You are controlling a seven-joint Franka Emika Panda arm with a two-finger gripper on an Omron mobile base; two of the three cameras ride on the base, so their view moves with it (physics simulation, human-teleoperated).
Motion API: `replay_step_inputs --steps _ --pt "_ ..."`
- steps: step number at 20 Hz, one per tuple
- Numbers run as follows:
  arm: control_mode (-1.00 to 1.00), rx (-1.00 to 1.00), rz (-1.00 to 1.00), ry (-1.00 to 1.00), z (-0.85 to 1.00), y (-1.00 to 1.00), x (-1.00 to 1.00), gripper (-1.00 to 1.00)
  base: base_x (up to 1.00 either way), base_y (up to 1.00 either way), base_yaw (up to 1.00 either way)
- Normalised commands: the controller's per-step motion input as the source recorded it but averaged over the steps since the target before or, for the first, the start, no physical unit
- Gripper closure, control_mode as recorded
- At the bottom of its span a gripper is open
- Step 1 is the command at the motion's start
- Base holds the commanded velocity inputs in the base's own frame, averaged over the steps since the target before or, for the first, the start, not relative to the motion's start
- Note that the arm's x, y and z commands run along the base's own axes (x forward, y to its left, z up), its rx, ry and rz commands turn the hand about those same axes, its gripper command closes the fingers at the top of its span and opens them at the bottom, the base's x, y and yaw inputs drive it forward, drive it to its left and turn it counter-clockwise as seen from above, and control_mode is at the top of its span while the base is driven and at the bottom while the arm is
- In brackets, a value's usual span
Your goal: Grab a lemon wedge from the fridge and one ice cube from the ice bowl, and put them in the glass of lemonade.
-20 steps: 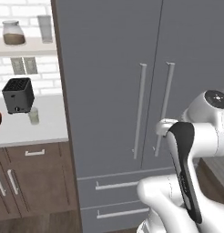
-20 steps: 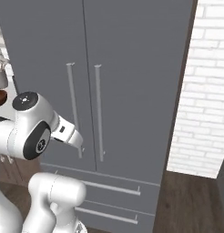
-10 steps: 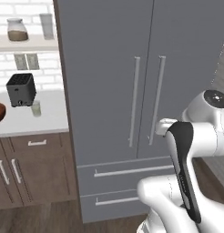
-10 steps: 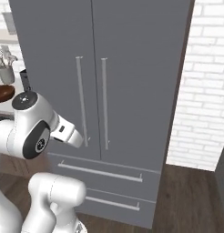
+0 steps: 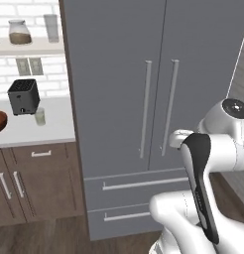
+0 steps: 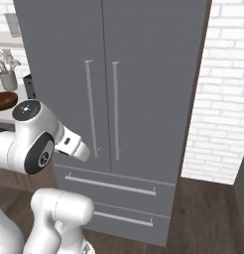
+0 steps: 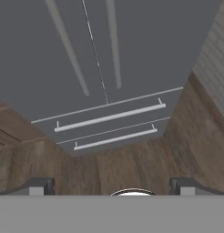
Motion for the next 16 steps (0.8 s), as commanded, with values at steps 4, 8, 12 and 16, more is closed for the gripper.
replay_step_inputs --steps 4,8,12,16 --pt "1.00 0.00 0.00 0.00 0.00 0.00 0.00 -1.00 -0.03 0.37 -0.08" --pt "1.00 0.00 0.00 0.00 0.00 0.00 0.00 -1.00 -0.29 0.26 -0.08" --pt "1.00 0.00 0.00 0.00 0.00 0.00 0.00 -1.00 -0.53 0.00 -0.02" --pt "1.00 0.00 0.00 0.00 0.00 0.00 0.00 -1.00 -0.39 -0.11 0.00"
